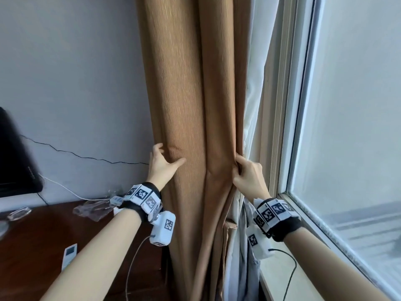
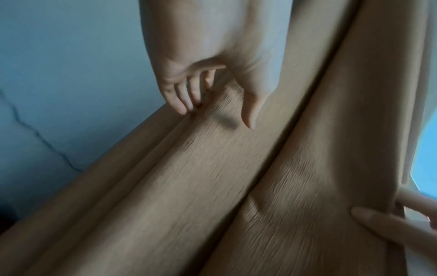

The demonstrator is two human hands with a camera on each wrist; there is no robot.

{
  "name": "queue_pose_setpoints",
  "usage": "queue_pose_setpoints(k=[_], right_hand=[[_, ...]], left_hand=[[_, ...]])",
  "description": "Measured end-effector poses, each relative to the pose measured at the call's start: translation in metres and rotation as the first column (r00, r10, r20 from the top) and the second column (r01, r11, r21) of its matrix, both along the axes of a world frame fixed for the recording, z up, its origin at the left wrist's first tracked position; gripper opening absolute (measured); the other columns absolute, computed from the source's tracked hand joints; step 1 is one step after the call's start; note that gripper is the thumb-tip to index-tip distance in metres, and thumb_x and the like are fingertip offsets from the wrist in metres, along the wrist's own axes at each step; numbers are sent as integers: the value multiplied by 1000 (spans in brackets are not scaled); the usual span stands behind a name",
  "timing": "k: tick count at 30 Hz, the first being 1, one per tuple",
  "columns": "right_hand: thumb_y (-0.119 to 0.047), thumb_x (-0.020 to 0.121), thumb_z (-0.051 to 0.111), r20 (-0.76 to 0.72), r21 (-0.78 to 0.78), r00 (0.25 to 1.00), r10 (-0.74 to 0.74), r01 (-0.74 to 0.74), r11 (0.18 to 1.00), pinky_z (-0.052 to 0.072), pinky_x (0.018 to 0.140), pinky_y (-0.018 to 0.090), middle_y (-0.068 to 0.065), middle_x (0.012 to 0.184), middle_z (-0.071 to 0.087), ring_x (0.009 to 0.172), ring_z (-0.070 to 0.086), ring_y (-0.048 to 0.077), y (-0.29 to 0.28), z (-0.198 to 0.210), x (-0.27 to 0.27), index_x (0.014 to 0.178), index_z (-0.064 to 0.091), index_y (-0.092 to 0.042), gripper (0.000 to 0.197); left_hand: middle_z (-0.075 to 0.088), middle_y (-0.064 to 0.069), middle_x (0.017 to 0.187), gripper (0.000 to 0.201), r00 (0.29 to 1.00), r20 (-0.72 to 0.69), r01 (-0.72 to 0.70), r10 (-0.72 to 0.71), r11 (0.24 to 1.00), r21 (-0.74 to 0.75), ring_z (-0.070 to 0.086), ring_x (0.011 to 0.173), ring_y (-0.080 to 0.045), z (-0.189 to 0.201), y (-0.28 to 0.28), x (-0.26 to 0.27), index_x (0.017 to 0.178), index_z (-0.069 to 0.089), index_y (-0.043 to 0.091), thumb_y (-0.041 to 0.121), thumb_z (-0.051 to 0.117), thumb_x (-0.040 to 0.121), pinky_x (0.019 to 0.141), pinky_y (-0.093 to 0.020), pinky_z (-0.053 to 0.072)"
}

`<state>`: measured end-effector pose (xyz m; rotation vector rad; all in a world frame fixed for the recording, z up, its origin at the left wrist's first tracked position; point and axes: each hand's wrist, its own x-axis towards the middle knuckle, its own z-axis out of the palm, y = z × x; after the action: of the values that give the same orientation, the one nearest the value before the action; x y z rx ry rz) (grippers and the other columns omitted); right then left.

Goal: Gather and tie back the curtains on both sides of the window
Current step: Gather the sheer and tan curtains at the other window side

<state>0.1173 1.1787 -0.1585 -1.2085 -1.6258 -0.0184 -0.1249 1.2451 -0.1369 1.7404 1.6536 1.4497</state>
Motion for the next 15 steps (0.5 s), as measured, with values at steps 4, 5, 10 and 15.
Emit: queue_pose_setpoints(k=[4,5,10,15], right_hand=[[3,83,51,15,-10,1000,-11,11,1000,29,60,21,-22,54,38,53,37,12,-1,1,-1,96,67,-13,26],[3,83,51,11,-11,1000,-12,13,1000,30,60,21,-23,56,39,55,38,12,-2,1,-1,99,67,-14,28],[2,83,49,23,-33,1000,-21,22,999,37,61,25,-9,63,56,57,47,16,-4,3,1,108,68,-17,37],[1,80,48,15,-35,999,-34,35,999,48,62,34,-2,60,59,59,49,30,0,1,-4,104,68,-16,36]], left_hand=[[64,-5,112,66,1000,5,-3,3,1000,26,61,103,-25,-8,3,11,115,57,8,51,73,67,91,-40,50],[64,-8,101,50,997,-57,-46,52,994,97,62,95,-29,-12,-2,18,101,58,4,44,72,74,83,-38,51],[64,-16,106,36,939,-337,31,60,965,259,62,93,-39,-33,-41,51,115,55,5,29,60,88,73,-40,52],[61,-19,108,40,848,-523,230,-82,947,225,61,93,-41,-37,-73,81,123,48,0,23,55,91,72,-43,50]])
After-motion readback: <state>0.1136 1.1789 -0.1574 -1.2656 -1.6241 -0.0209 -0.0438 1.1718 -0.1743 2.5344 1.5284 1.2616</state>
